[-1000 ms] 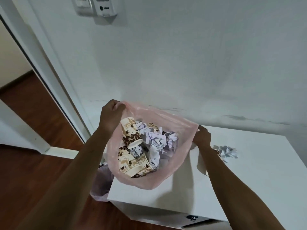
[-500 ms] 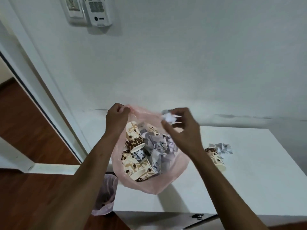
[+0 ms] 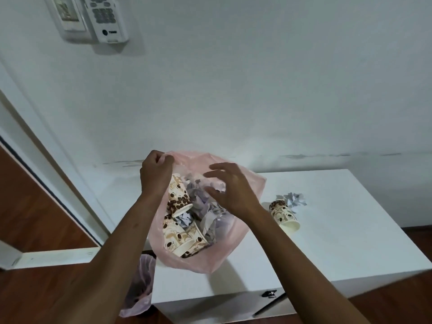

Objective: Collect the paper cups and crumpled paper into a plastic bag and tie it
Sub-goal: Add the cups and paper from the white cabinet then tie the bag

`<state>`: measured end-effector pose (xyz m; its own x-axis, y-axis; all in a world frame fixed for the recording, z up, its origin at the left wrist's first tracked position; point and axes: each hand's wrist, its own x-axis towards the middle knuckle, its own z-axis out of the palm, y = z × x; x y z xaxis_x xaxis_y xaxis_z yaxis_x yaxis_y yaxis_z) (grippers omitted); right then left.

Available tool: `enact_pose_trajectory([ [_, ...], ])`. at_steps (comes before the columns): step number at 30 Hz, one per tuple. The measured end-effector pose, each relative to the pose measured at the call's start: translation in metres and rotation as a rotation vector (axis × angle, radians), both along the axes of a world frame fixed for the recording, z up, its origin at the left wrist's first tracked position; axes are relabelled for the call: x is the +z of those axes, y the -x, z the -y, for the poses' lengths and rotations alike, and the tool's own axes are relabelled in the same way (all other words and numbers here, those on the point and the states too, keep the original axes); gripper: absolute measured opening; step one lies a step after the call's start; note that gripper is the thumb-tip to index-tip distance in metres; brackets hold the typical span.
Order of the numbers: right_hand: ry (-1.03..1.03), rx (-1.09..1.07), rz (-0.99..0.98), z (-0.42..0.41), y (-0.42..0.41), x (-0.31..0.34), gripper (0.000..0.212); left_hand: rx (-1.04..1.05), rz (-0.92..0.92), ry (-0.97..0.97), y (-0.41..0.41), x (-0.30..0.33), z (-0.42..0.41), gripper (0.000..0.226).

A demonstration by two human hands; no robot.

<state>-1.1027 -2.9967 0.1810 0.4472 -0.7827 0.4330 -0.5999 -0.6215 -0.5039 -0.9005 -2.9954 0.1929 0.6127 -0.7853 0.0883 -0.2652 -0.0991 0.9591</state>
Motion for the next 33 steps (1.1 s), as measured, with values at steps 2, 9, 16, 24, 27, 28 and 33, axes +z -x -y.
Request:
enact_pose_trajectory([
  [2,0.103,-0.193,0.127,0.000,0.024,0.001,0.022,0.000,0.000,-0.002,0.001,-0.001,0.003,0.017],
  [9,-0.236,-0.850,0.154,0.002,0.094,-0.038,0.042,-0.028,-0.016,0.002,0.009,-0.007,0.011,0.018],
  [16,-0.657,-0.940,-0.269,-0.028,0.123,-0.087,0.083,-0.037,-0.011,-0.002,0.011,-0.010,0.016,0.017],
  [24,-0.667,-0.889,0.023,-0.036,0.126,-0.115,0.095,-0.056,-0.021,0.007,0.016,-0.008,0.016,0.012],
  [27,-0.653,-0.958,0.047,-0.030,0.123,-0.119,0.094,-0.069,-0.024,0.012,0.017,-0.007,0.015,0.012],
  [28,-0.659,-0.987,0.054,-0.028,0.123,-0.119,0.091,-0.075,-0.027,0.012,0.017,-0.007,0.015,0.012],
  [33,-0.655,-1.042,0.233,-0.023,0.122,-0.115,0.078,-0.070,-0.046,0.008,0.016,-0.007,0.015,0.017],
])
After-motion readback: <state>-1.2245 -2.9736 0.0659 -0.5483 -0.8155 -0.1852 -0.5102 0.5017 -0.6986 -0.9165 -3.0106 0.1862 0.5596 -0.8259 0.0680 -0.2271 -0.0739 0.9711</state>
